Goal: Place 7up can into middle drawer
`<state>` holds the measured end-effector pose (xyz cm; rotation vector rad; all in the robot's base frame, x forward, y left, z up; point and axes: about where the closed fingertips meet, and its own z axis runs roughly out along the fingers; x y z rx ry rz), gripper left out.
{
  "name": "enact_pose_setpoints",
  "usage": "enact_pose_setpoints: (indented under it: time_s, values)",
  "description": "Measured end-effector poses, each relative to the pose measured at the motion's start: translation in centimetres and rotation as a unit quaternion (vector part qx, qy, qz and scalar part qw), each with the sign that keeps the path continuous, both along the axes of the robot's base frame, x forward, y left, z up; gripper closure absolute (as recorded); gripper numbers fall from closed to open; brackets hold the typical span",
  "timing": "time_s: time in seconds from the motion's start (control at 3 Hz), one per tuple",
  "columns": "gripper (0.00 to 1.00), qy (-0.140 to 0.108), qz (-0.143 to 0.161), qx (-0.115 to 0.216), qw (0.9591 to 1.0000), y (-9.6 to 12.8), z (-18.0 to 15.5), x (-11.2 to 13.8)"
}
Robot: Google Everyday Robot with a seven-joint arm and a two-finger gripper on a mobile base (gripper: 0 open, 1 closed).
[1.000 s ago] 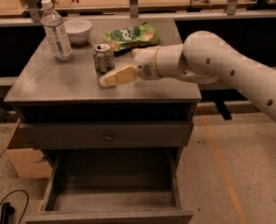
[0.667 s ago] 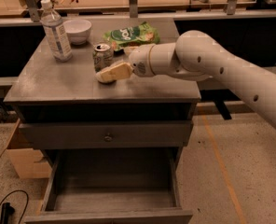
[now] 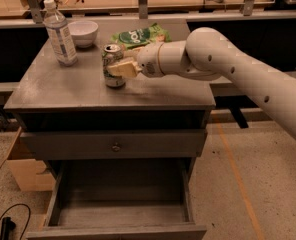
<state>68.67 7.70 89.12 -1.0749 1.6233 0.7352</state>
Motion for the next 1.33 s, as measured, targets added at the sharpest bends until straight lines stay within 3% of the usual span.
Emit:
enact_pose_setpoints:
  time_s: [0.33,0.67,1.0,1.33]
  values:
    - [0.82,-0.011,0.023,-0.007,0.9996,-0.3,0.5,-0.5]
    - [1.0,-0.016,0.075,0.022,0.9968,-0.9,2.2,-2.9]
    - [1.0,-0.003,0.145,0.043,0.9885,-1.7,3.7,-7.7]
    - [1.0,0.005,0.169,0.039,0.9848,-1.5,3.4,-9.0]
